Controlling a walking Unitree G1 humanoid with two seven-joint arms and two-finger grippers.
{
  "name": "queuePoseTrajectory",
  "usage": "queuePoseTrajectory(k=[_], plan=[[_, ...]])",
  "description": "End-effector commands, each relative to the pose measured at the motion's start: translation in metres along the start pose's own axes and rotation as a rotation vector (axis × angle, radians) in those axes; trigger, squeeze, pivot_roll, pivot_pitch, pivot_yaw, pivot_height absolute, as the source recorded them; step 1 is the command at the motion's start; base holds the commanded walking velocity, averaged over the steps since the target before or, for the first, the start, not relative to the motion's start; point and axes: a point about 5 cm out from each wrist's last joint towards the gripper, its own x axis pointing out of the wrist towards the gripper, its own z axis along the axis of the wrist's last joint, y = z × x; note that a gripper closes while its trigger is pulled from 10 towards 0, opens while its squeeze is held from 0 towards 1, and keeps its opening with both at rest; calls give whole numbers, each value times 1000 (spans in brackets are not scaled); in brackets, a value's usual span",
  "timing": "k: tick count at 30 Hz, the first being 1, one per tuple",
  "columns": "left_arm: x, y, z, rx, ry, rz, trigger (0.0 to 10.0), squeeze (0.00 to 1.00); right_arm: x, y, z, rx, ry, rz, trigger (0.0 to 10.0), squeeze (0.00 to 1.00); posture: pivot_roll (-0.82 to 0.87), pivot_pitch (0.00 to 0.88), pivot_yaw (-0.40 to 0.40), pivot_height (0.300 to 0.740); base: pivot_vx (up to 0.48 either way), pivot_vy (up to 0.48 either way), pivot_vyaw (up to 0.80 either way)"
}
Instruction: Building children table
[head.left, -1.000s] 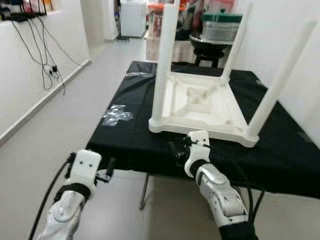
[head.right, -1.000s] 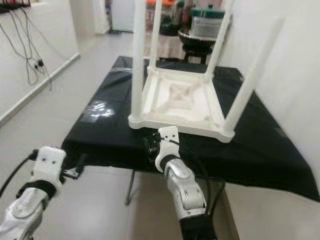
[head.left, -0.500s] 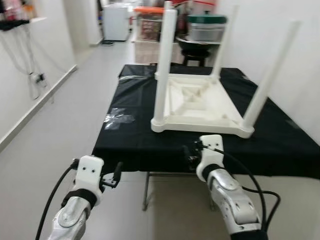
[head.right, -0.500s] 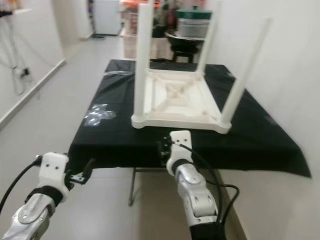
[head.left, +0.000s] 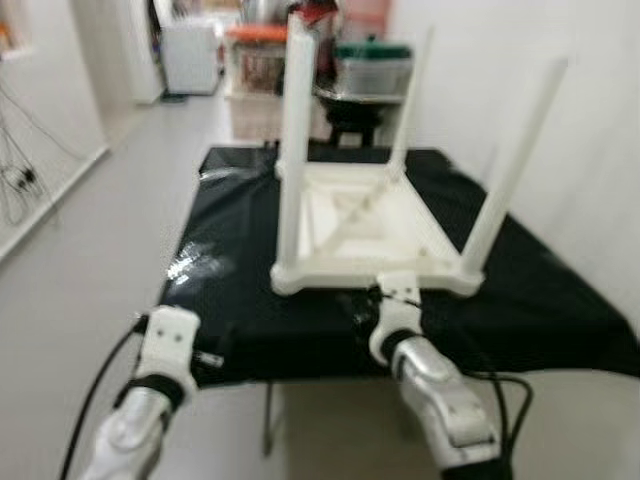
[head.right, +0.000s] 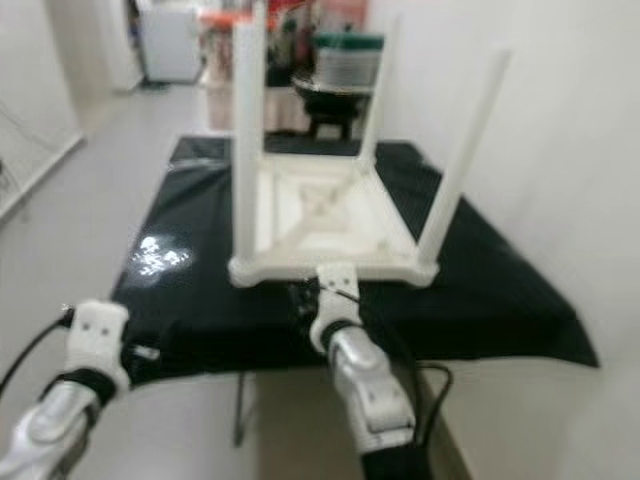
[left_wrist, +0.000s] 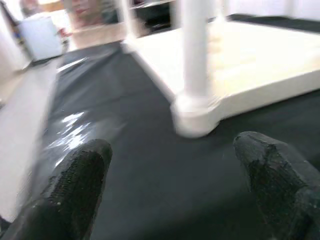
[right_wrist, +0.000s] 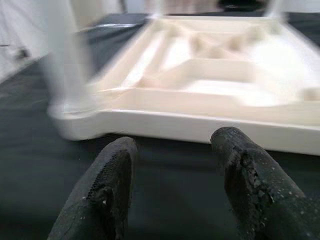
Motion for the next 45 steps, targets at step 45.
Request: queuePoseTrajectory(k=[45], plan=[[-7, -31, 10, -28, -2, -143, 10000, 0, -4, 0, 0, 13, -4, 155, 10000, 0, 42, 0, -63, 740, 95, -127, 0]])
